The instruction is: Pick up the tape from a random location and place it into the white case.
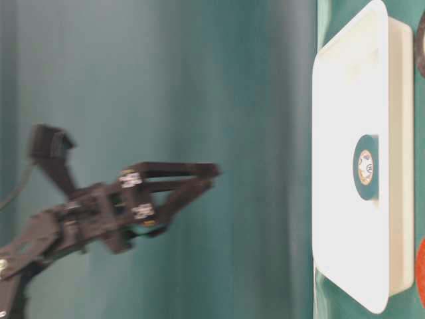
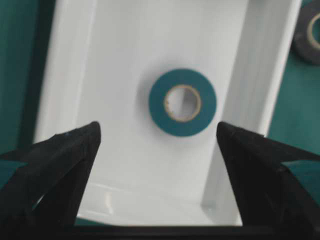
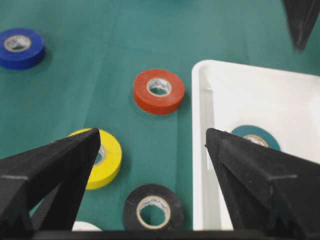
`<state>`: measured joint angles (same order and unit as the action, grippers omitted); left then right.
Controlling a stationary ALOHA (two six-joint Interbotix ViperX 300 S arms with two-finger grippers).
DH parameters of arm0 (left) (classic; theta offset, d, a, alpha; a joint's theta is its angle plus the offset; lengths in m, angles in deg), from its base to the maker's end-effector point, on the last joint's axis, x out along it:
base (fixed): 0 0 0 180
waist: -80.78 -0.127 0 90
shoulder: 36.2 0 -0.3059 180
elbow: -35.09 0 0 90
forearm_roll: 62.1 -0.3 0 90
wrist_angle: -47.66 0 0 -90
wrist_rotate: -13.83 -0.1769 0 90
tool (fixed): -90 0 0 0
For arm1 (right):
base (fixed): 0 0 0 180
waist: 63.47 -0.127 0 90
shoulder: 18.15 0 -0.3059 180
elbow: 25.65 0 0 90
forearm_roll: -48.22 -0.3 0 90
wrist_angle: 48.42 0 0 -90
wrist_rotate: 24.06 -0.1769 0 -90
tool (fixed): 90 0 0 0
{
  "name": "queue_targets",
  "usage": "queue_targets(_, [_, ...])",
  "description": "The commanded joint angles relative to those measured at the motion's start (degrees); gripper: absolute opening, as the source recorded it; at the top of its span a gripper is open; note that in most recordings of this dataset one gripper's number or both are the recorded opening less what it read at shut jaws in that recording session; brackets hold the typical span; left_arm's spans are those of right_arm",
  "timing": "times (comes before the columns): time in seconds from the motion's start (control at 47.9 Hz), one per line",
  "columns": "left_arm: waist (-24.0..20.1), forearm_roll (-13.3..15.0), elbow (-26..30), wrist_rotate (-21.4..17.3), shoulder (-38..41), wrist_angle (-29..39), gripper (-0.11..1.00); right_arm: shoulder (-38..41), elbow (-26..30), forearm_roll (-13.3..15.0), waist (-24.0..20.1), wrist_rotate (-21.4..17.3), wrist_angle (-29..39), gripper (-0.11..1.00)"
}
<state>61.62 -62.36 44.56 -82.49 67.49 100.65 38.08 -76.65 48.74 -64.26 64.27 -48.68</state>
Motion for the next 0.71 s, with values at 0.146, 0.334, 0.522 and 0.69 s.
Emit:
queue_targets(0.146, [-0.1, -0.2, 2.2, 0.0, -5.7, 1.5, 1.0, 0.2, 1.6, 0.0, -0.1, -0.1, -0.2, 0.92])
queue_targets(0.334, [0.0, -0.2, 1.1, 0.0, -6.2, 1.6, 1.0, 0.2, 1.7, 0.0, -0.1, -0.1, -0.3, 0.92])
queue_targets(0.522, [1.9, -0.2, 0.9, 0.0, -6.3, 1.6, 1.0, 0.2, 1.7, 0.1, 0.0, -0.1, -0.2, 0.92])
queue_targets(0.69, [6.9, -0.2, -0.1, 0.1, -6.7, 1.1, 1.0, 0.2, 1.8, 0.0, -0.1, -0.1, -0.3, 0.92])
